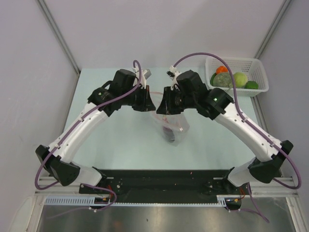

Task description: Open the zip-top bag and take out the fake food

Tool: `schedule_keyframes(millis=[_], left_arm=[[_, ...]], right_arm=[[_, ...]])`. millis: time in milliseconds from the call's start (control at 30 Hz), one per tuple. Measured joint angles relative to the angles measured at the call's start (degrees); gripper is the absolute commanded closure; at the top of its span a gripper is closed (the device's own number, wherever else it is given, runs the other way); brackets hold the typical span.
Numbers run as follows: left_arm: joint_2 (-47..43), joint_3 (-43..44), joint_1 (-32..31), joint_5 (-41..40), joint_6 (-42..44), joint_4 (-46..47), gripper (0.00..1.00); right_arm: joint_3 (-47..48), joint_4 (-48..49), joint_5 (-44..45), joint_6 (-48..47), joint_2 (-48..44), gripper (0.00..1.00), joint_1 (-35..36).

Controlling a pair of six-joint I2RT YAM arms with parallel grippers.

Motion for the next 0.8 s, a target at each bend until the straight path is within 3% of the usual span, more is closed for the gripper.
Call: schedule_keyframes(millis=[233, 467, 600, 800], left_arm=[[-1.20, -2.56, 0.00, 2.25, -0.02, 0.87, 1.00], [0.00, -2.51, -0.02, 4.44, -0.48, 3.41, 1.00], [1.18, -2.51, -0.02, 5.38, -1.18, 5.09, 1.00], [1.44, -2.51, -0.02, 5.88, -2.21, 6.38, 1.00]], right_arm=[[1.70, -2.75, 2.19, -3.15, 7.32, 0.80, -3.17], [8.57, -9.22, 9.68, -3.74, 13.77, 0.76, -0.83], [8.57, -10.75, 12.55, 0.96, 13.81, 0.87, -0.42], [10.40, -12.17, 15.17, 9.55, 13.92, 0.87, 0.46]])
